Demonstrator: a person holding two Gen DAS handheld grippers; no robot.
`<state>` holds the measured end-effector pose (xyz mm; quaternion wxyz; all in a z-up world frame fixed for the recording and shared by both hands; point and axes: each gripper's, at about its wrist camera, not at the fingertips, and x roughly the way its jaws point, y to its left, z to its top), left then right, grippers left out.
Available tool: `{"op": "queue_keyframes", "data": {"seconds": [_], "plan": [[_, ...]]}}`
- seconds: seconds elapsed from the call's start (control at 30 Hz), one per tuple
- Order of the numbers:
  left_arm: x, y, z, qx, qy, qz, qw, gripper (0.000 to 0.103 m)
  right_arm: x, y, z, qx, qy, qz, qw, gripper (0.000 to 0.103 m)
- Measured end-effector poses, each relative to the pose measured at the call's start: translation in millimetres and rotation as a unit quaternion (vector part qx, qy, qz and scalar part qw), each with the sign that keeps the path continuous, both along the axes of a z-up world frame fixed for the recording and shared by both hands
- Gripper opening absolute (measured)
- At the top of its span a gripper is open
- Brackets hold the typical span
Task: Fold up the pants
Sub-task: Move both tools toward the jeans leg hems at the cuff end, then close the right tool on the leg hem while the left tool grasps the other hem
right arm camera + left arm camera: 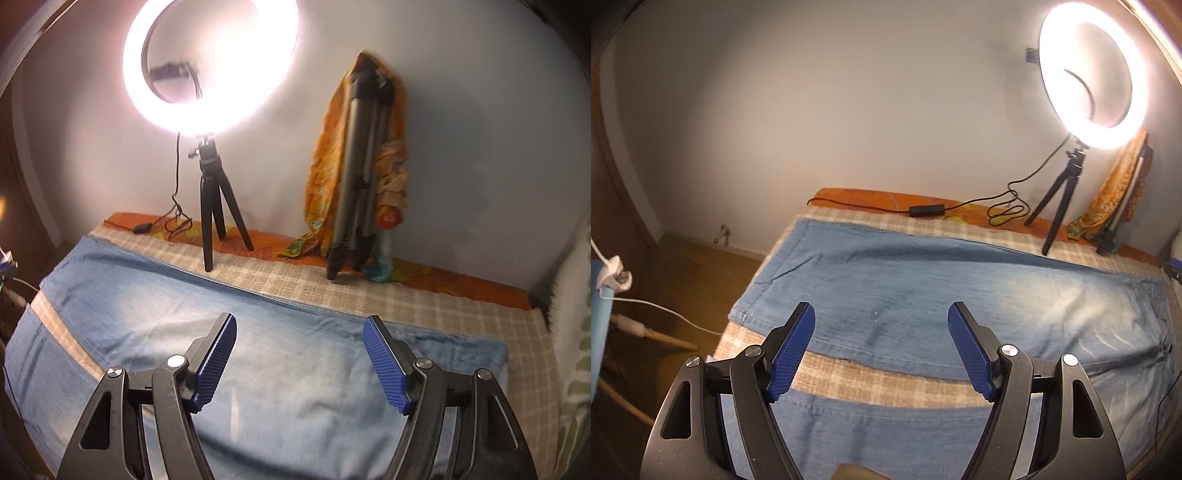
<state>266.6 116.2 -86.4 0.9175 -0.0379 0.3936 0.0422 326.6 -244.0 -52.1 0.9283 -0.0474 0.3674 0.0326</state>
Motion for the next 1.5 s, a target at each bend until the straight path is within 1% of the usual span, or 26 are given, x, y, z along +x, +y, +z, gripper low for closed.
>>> {"op": "queue_keyframes", "data": {"seconds": [0.03,0.1,0.17,0.23,0.37,0.5,0.63,0.77,0.87,0.97,1.03,1.17,1.23,1.3,1.37,1.4,1.47,1.5], "plan": [[6,3,-5,-0.007,0.007,0.002,1.0,0.074,7,2,-4,-0.004,-0.003,0.005,1.0,0.073],[16,8,-13,-0.017,0.019,0.001,0.9997,0.074,25,6,-14,-0.003,0.004,0.022,1.0,0.072],[25,10,-20,-0.016,0.025,0.007,0.9995,0.074,41,10,-24,0.001,0.012,0.038,0.999,0.07],[35,11,-28,-0.023,0.031,0.011,0.9992,0.074,58,14,-36,0.001,0.021,0.057,0.998,0.068],[57,8,-45,-0.041,0.045,0.011,0.9981,0.074,91,18,-62,-0.002,0.046,0.075,0.996,0.068],[77,1,-63,-0.044,0.055,0.008,0.9975,0.074,119,22,-87,0.008,0.063,0.1,0.993,0.067],[92,-9,-82,-0.045,0.068,-0.003,0.9967,0.074,137,31,-107,0.012,0.078,0.125,0.989,0.067],[97,-9,-98,-0.045,0.078,-0.002,0.9959,0.074,150,49,-123,0.006,0.089,0.16,0.983,0.067],[99,-7,-106,-0.042,0.086,-0.002,0.9954,0.074,159,66,-132,-0.02,0.095,0.184,0.978,0.066],[99,-2,-108,-0.038,0.083,0.002,0.9958,0.074,165,78,-138,-0.038,0.095,0.2,0.975,0.066],[102,3,-110,-0.043,0.083,0.007,0.9956,0.074,169,81,-142,-0.038,0.096,0.206,0.973,0.066],[108,10,-118,-0.066,0.088,0.016,0.9938,0.074,174,83,-151,-0.035,0.099,0.216,0.971,0.066],[111,10,-122,-0.067,0.089,0.019,0.9936,0.074,174,80,-152,-0.027,0.097,0.217,0.971,0.067],[113,8,-128,-0.063,0.093,0.02,0.9935,0.074,172,81,-152,-0.022,0.096,0.219,0.971,0.06],[114,6,-133,-0.06,0.093,0.023,0.9936,0.074,167,83,-150,-0.017,0.095,0.227,0.969,0.039],[114,5,-134,-0.055,0.091,0.028,0.9939,0.074,165,84,-149,-0.018,0.096,0.23,0.968,0.034],[114,6,-134,-0.053,0.087,0.034,0.9943,0.074,162,91,-148,-0.025,0.1,0.236,0.966,0.017],[114,7,-133,-0.054,0.086,0.036,0.9942,0.074,160,95,-146,-0.03,0.102,0.237,0.966,0.014]]}}
